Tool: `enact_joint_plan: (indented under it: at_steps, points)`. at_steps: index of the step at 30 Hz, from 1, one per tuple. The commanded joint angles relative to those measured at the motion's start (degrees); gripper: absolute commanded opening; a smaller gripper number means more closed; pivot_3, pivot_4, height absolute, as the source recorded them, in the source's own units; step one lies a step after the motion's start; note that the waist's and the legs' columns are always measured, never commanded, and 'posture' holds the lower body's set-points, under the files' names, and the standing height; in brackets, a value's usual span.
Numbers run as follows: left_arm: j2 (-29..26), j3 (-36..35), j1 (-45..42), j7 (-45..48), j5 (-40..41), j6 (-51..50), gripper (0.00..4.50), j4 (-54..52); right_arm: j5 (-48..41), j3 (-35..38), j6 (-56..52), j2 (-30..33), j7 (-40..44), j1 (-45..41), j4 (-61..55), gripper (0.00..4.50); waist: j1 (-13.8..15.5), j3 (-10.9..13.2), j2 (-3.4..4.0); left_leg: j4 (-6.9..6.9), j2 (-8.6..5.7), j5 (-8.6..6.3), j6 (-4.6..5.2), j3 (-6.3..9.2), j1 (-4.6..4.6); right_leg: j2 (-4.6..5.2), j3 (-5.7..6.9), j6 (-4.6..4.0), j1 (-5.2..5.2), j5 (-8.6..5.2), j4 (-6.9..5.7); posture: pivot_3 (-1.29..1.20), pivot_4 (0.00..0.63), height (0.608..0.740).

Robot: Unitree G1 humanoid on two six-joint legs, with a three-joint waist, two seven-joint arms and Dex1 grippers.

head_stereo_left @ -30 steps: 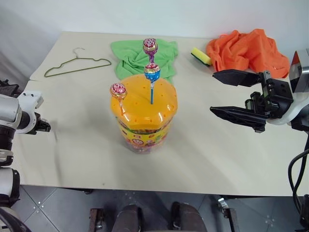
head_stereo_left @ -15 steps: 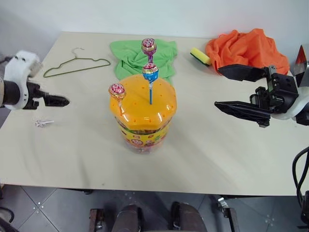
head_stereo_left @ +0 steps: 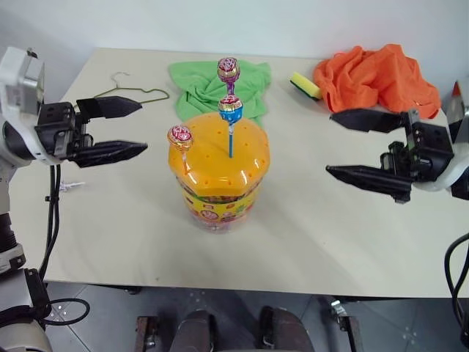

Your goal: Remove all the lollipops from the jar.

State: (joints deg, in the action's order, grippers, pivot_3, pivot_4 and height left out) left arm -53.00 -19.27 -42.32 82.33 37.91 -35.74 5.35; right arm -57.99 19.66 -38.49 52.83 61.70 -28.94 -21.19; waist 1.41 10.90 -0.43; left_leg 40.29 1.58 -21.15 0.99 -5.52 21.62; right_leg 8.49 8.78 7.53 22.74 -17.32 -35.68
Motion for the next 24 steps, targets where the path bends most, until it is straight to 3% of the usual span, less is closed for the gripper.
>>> enact_joint_plan:
  at_steps: [1, 18, 21, 24]
  points:
    - [-0.5, 1.99, 0.32, 6.22, 2.16, 2.78, 4.48, -1.36, -1.6, 2.91, -0.53, 2.11, 0.87, 1.23, -2.25, 4.5, -0.06, 0.0, 0.0, 0.0, 0.0, 0.0, 0.0, 0.0, 0.0, 0.0, 0.0, 0.0, 0.0, 0.0, 0.0, 0.0, 0.15, 0.74]
    - [6.98, 9.72, -3.96, 6.97, 9.72, 3.29, 4.48, -8.61, -2.34, 2.5, -0.85, 2.0, -0.17, 1.46, -4.46, 4.5, -0.07, 0.0, 0.0, 0.01, 0.02, -0.01, 0.01, 0.07, 0.0, 0.0, -0.01, 0.0, -0.03, 0.0, 0.0, 0.0, 0.15, 0.74]
    - [6.69, 9.44, -3.82, 6.0, 10.89, 2.64, 3.87, -9.05, -3.12, 2.87, -1.03, 1.87, -1.26, 1.42, -5.33, 4.5, -0.05, 0.0, 0.0, 0.02, 0.02, -0.01, 0.01, 0.09, 0.0, 0.01, -0.01, 0.0, -0.03, 0.0, 0.0, 0.0, 0.15, 0.74]
    - [5.61, 9.28, -3.67, 6.0, 11.55, 1.84, 2.94, -8.99, -3.29, 3.17, -0.91, 1.87, -1.99, 1.65, -5.53, 4.5, -0.05, 0.0, 0.0, 0.02, 0.01, -0.01, 0.01, 0.1, -0.01, 0.01, -0.01, 0.0, -0.03, 0.0, 0.01, 0.0, 0.15, 0.74]
